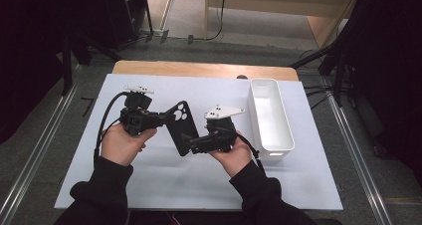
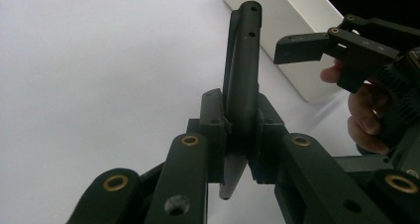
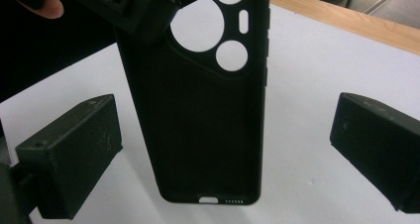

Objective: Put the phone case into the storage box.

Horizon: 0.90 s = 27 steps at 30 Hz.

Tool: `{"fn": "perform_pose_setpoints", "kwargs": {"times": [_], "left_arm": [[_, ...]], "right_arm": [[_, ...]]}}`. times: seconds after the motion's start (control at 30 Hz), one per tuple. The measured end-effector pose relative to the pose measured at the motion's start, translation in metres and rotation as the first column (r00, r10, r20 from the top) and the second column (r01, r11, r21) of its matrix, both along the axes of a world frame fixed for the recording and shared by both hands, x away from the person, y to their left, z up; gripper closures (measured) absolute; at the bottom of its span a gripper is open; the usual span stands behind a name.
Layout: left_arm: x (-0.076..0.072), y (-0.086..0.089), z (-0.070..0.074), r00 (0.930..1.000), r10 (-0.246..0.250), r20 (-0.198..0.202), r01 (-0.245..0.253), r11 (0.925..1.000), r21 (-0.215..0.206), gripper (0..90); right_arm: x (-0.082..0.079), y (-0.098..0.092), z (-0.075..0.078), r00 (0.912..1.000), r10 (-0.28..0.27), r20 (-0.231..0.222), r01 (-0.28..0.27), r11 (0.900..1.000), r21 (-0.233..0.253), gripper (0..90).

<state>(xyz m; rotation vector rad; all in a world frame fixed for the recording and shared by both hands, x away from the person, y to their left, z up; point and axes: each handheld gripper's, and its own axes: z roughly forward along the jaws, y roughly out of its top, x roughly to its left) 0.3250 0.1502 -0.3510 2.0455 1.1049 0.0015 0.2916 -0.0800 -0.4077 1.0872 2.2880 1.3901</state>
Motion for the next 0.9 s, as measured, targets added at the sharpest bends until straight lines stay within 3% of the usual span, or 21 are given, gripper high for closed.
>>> {"fn": "perform_pose_setpoints", "kwargs": {"times": [0.1, 0.53, 0.9], "left_arm": [[0.001, -0.001, -0.002, 0.9996, -0.004, -0.029, 0.003, 0.9998, -0.021, 79.1], [-0.003, -0.009, -0.004, 0.9992, 0.002, -0.039, -0.002, 0.9998, -0.019, 79.1], [-0.009, -0.020, -0.004, 0.9985, -0.036, -0.040, 0.035, 0.9989, -0.031, 79.1]], "right_arm": [[-0.001, 0.002, 0.000, 1.0000, -0.002, -0.003, 0.002, 1.000, -0.003, 0.0], [-0.002, 0.010, -0.001, 0.9998, 0.005, -0.017, -0.005, 1.000, -0.022, 0.0], [-0.001, 0.016, -0.004, 0.9995, -0.020, -0.025, 0.019, 0.999, -0.029, 0.0]]}}
